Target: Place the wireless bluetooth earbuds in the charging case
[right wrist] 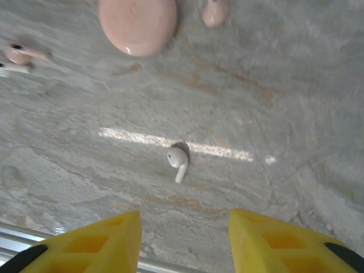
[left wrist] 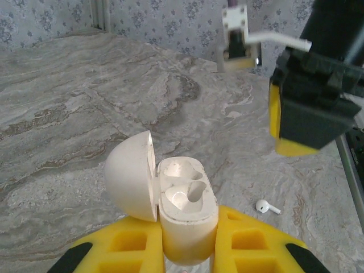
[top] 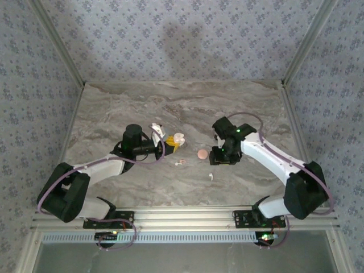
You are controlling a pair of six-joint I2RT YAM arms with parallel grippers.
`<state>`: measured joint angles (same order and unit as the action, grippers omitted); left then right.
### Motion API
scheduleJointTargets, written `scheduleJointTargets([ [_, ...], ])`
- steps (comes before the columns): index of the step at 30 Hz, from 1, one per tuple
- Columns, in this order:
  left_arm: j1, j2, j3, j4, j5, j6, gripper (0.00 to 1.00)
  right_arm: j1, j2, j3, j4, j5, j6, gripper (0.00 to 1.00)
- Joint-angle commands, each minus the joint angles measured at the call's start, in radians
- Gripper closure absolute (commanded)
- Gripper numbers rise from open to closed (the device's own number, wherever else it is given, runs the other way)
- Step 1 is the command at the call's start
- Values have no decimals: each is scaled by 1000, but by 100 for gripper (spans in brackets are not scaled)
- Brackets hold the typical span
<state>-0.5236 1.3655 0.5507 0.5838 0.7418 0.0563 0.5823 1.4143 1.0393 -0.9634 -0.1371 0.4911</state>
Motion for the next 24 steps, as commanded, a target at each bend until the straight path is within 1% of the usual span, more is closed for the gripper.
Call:
scheduleJointTargets([
  [1, -2, 7, -9, 48, -5, -19, 88, 32, 46, -16, -42, 45, 117, 55],
  [8, -3, -2, -5, 31, 1, -8, 88, 50, 136, -42, 15, 18, 180, 55],
  [24, -2, -5, -3, 18, 1, -4, 88, 68, 272, -48, 127, -44, 191, 59],
])
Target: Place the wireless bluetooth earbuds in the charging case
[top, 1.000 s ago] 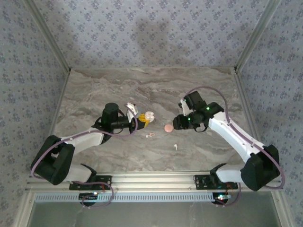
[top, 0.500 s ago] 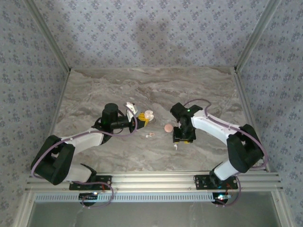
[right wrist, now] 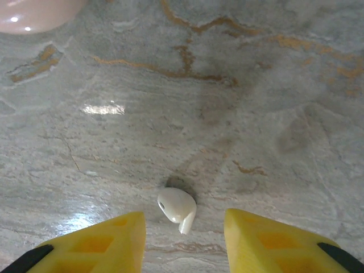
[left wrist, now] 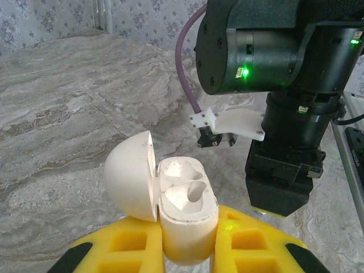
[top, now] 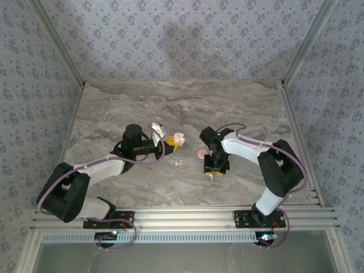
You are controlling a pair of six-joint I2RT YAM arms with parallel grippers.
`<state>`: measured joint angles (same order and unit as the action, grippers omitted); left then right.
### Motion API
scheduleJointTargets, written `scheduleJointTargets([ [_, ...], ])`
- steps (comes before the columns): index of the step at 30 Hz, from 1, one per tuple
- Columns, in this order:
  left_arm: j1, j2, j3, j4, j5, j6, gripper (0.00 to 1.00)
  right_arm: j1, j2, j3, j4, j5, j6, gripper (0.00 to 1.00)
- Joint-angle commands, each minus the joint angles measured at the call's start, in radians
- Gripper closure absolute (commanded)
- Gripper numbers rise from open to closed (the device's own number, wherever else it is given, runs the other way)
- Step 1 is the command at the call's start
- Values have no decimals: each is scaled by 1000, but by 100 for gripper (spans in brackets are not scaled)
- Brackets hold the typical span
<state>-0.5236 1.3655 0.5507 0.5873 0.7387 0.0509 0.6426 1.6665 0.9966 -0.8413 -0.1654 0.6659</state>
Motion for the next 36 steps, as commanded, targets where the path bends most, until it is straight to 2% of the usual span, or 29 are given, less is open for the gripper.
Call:
scheduleJointTargets([
  [1, -2, -5, -2, 14, 4, 2, 88, 9, 26, -4, 5, -16, 15, 60],
  [17, -2, 5, 4, 11, 5, -4, 88, 20, 63, -7, 27, 7, 11, 71],
  [27, -1, 1, 11, -4, 7, -6, 88, 35, 79, -24, 31, 30, 18, 69],
  [36, -3, 3, 10, -9, 4, -6, 88, 43, 60, -36, 55, 53, 18, 76],
])
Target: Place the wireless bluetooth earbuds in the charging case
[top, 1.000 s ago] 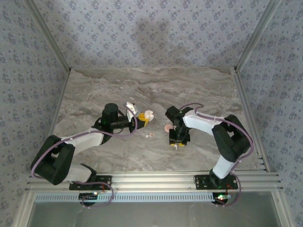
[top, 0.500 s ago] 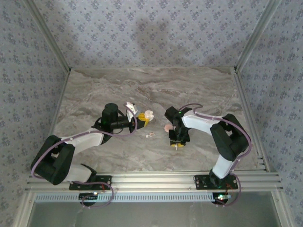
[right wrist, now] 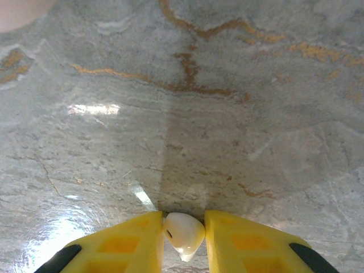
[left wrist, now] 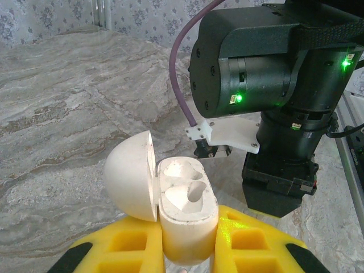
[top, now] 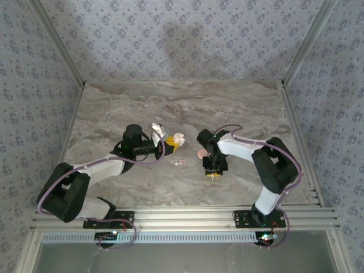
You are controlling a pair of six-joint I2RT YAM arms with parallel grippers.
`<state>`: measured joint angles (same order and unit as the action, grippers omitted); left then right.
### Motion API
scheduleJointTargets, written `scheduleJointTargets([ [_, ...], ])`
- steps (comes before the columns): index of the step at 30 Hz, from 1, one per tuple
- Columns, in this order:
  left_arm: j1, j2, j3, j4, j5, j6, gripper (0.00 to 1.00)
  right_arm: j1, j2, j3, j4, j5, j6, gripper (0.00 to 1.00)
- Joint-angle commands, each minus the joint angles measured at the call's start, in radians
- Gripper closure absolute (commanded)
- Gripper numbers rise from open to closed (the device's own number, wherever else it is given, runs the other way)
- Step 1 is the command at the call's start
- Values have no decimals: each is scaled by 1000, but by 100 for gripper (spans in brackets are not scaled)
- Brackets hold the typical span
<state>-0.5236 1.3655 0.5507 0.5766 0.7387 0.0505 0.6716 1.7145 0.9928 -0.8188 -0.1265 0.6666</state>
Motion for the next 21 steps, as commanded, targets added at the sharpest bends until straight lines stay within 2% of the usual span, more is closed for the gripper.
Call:
scheduleJointTargets([
  [1, -2, 5, 10, 4, 4, -5, 88, 14, 0, -36, 39, 19, 20, 76],
  [7, -3, 36, -10, 85, -2, -43, 88, 20, -125, -77, 115, 74, 33, 77],
  [12, -13, 65, -47, 243, -7, -85, 88, 55, -272, -63, 189, 208, 22, 77],
  [15, -23, 84, -57, 317, -4, -95, 89, 69, -350, -54, 264, 239, -19, 77],
  [21, -83, 81, -70, 328, -87, 30, 90, 111, -510, -54, 377, 321, -94, 79],
])
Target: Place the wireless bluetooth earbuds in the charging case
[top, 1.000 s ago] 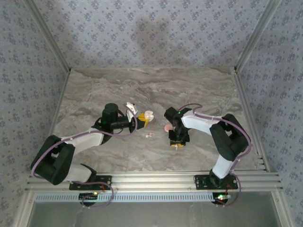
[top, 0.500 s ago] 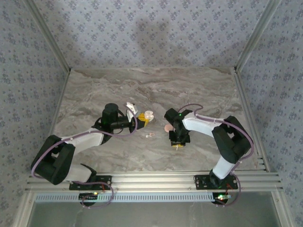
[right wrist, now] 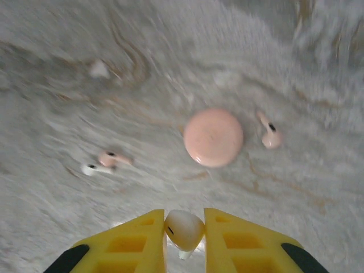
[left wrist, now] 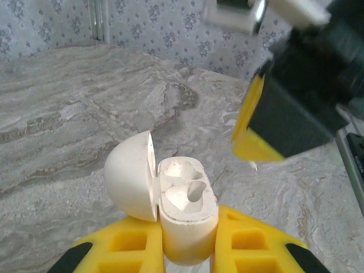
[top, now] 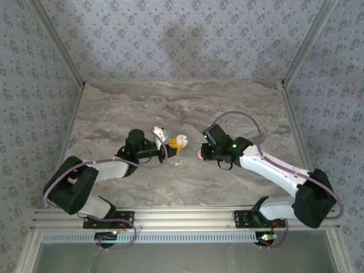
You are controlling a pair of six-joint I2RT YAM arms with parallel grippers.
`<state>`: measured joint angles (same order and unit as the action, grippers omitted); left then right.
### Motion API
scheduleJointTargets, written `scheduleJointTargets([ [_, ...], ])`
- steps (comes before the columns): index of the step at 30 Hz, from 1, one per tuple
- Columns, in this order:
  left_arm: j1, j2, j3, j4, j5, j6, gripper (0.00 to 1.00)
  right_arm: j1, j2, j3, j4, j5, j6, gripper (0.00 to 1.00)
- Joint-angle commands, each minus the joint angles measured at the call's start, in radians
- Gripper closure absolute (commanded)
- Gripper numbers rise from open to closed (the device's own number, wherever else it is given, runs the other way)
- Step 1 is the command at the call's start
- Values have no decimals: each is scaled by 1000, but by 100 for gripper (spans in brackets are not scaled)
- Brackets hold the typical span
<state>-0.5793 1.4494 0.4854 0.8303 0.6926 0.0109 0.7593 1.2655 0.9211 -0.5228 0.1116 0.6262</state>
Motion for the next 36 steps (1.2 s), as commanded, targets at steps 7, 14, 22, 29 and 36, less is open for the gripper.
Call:
scheduleJointTargets([
  [7, -61, 1, -19, 147, -97, 108, 90, 67, -195, -18, 227, 132, -84, 79],
  [14, -78, -18, -24, 139, -128, 137, 90, 93, -248, -85, 365, 134, -51, 79],
  [22, -86, -23, -19, 121, -148, 147, 90, 100, -195, -106, 476, 103, -27, 79],
  [29, -89, -25, -13, 119, -150, 146, 90, 102, -147, -107, 516, 97, -11, 79],
  [36, -91, -21, -5, 122, -150, 140, 90, 103, -108, -105, 528, 76, -5, 79],
])
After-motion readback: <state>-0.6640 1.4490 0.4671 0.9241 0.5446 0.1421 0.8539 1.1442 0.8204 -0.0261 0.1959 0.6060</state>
